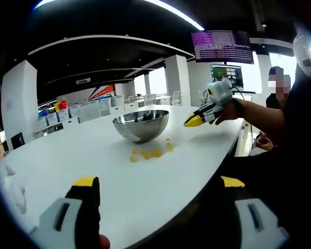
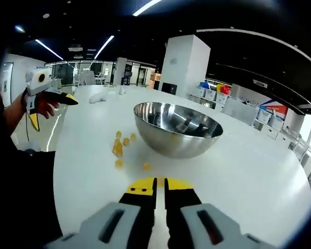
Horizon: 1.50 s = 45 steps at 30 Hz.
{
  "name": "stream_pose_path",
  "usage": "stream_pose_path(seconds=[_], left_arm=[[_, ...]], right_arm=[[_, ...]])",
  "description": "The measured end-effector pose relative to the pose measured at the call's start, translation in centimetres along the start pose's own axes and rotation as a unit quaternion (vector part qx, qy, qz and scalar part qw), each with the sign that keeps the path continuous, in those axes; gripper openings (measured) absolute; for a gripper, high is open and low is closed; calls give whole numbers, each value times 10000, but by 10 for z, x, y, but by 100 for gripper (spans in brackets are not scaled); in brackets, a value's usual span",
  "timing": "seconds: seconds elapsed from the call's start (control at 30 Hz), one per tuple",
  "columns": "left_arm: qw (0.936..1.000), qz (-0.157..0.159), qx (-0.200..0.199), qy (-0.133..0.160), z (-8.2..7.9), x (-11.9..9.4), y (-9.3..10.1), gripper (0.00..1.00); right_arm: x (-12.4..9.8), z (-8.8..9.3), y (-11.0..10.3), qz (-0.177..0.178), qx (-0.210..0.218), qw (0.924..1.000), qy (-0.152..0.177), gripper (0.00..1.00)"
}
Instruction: Pick up the QQ candy scattered on the table and place it into the stainless steel bowl on the table
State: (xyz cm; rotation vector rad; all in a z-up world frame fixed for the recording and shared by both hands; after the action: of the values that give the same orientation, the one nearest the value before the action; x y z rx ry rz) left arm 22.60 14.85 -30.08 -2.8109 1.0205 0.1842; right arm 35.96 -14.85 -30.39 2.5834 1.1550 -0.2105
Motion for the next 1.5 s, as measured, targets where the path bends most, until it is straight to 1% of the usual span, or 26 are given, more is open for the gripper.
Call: stream_pose_path(seconds=[0.07,0.13,0.2,0.23,0.33,0.43,0.6,0.63,0.73,0.77,0.83,0.9,1.0,1.03,1.07,1.1,1.2,1.23,1.33,1.4,1.5], left_arm=[[10000,15,8,-12,0,3,1,94],[10000,30,-1,-24,0,6,3,93],[10000,47,-19,-32,1,9,5,93],[10000,64,-25,-49,1,10,7,93],[9999,97,-21,-78,0,12,11,93],[9999,111,-32,-37,-2,12,12,92],[9999,118,-26,-6,-5,10,12,92],[9999,112,-31,0,-5,9,12,91],[9999,85,-63,16,-3,6,10,91],[9999,80,-67,16,-3,5,9,91],[9999,56,-80,23,-3,3,10,91],[9999,23,-99,37,-2,0,9,91],[9999,-11,-124,65,-1,-5,6,91],[9999,-15,-130,71,0,-7,6,91],[9999,-24,-142,75,1,-8,5,91],[9998,-38,-153,78,2,-10,3,91],[9998,-76,-185,86,5,-12,-4,90],[9997,-79,-194,88,5,-12,-4,90],[9997,-63,-197,92,6,-13,-4,90],[9997,-57,-201,111,6,-13,-4,90],[9997,-78,-207,121,6,-14,-6,90]], right_arm=[[-5,-4,7,51,-48,10000,29,7],[-5,-8,18,63,-102,9999,29,7],[-2,-18,22,45,-207,9998,38,7],[1,-25,25,7,-306,9995,38,8],[13,-45,32,-79,-495,9987,64,8],[28,-64,36,-174,-689,9974,107,8],[57,-81,41,-391,-825,9958,-25,8],[61,-82,36,-410,-853,9955,-36,8],[81,-86,36,-503,-983,9936,-239,8],[92,-83,43,-547,-1002,9930,-307,8],[96,-83,34,-569,-1112,9910,-480,8],[112,-83,49,-579,-1237,9886,-636,8],[121,-82,48,-642,-1240,9874,-748,8],[127,-83,54,-673,-1247,9867,-792,8],[129,-82,54,-697,-1288,9856,-843,8],[122,-80,48,-696,-1362,9842,-892,8],[126,-76,48,-666,-1577,9801,-1010,9],[126,-80,47,-665,-1602,9795,-1024,9],[127,-82,49,-665,-1621,9793,-1014,13],[124,-84,44,-677,-1659,9787,-1003,16],[119,-86,41,-633,-1721,9782,-972,16]])
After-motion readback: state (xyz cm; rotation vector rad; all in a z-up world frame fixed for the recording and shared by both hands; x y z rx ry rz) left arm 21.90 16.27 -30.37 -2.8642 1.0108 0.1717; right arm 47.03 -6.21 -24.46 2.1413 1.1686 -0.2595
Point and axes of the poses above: the point that each gripper's makers call its tool centre point, and the gripper's own axes: x roughly forward along the fingers, y roughly to its right, z roughly out of its underside, the point moved 6 cm from there along -x, roughly backward along the fingers, and after that the axes turned 7 degrees about y, right-handed, at the moved point
